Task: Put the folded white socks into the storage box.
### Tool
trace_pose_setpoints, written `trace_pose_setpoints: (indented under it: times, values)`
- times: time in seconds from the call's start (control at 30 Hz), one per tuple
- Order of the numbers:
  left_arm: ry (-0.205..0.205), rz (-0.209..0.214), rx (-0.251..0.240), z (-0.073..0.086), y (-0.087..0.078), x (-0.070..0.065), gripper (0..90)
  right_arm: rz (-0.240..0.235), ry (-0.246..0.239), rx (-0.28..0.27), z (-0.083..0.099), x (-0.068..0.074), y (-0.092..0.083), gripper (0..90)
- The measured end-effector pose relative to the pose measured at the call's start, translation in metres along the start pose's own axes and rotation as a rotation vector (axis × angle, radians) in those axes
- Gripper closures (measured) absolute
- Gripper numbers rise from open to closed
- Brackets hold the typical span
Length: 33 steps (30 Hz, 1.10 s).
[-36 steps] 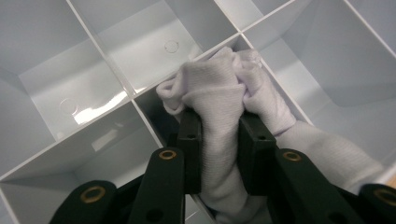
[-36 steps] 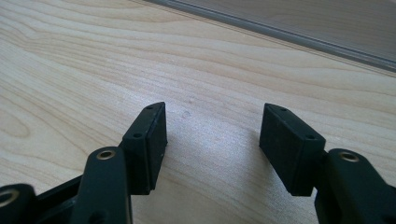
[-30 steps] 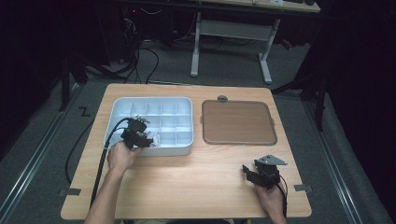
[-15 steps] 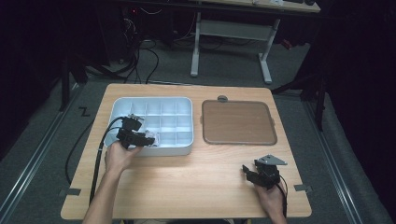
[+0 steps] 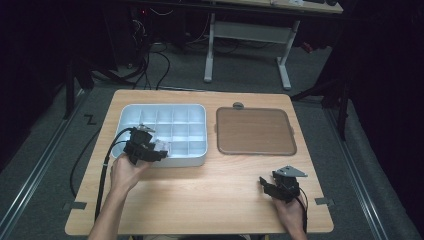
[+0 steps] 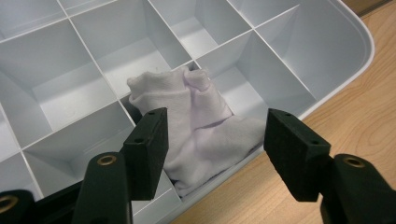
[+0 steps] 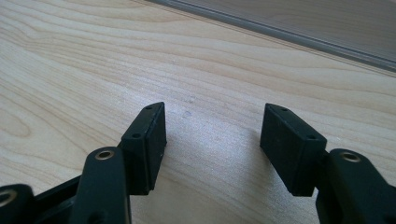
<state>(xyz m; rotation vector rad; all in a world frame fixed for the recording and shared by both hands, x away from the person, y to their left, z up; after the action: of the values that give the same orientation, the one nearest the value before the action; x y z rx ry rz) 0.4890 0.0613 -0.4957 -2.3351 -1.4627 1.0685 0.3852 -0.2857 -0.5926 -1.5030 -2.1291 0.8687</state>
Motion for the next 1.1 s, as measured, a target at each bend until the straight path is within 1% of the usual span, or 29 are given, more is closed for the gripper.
trace_pose_setpoints:
  times: [0.03, 0.07, 0.13, 0.2, 0.27, 0.3, 0.33, 0.37, 0.5, 0.7, 0.87, 1.1]
  values:
    - [0.001, -0.003, -0.002, 0.0, 0.001, 0.0, 41.3, 0.0, 0.0, 0.0, 0.0, 0.0, 0.0, 41.5]
    - [0.007, -0.008, 0.001, 0.001, 0.002, 0.0, 44.2, 0.0, 0.0, 0.0, 0.0, 0.0, 0.0, 41.5]
    - [0.018, -0.02, 0.001, 0.002, 0.005, 0.002, 56.6, 0.0, 0.0, 0.0, 0.0, 0.0, 0.0, 41.5]
    - [0.033, -0.008, 0.004, 0.004, 0.008, 0.003, 71.1, 0.0, 0.0, 0.0, 0.0, 0.0, 0.0, 41.5]
    - [0.066, -0.012, -0.005, 0.006, 0.012, 0.002, 83.3, 0.0, 0.0, 0.0, 0.0, 0.0, 0.0, 41.3]
    - [0.065, -0.018, -0.006, 0.006, 0.013, 0.003, 86.5, 0.0, 0.0, 0.0, 0.0, 0.0, 0.0, 41.3]
    - [0.063, -0.024, -0.006, 0.006, 0.015, 0.004, 87.3, -0.001, 0.0, 0.0, 0.0, 0.0, 0.0, 41.3]
    - [0.05, -0.033, -0.008, 0.005, 0.016, 0.007, 88.0, -0.001, 0.0, 0.0, 0.0, 0.0, 0.0, 41.3]
    - [0.043, -0.071, -0.014, 0.002, 0.022, 0.015, 88.7, -0.001, -0.001, 0.0, 0.0, 0.0, 0.0, 41.3]
    - [0.068, -0.111, -0.003, 0.005, 0.029, 0.022, 89.2, -0.001, -0.002, 0.0, 0.0, 0.0, 0.0, 41.2]
    - [0.08, -0.122, 0.011, 0.007, 0.033, 0.024, 89.3, -0.002, -0.003, -0.001, 0.0, 0.0, 0.0, 41.1]
    - [0.067, -0.144, 0.041, 0.01, 0.037, 0.026, 89.4, -0.002, -0.003, -0.001, 0.0, 0.0, 0.0, 41.0]
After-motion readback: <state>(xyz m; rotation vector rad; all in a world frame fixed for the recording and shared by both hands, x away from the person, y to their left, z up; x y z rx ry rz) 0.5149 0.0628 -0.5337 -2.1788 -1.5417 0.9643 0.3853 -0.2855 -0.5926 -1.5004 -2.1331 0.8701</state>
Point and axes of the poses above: each handheld gripper's, and its own axes: y roughly forward along the jaws, z roughly out of its underside, x roughly to its left, the point moved 9 cm from there along y, roughly forward along the jaws, and after that the axes turned 1 degree about -y, right-handed, at the moved point
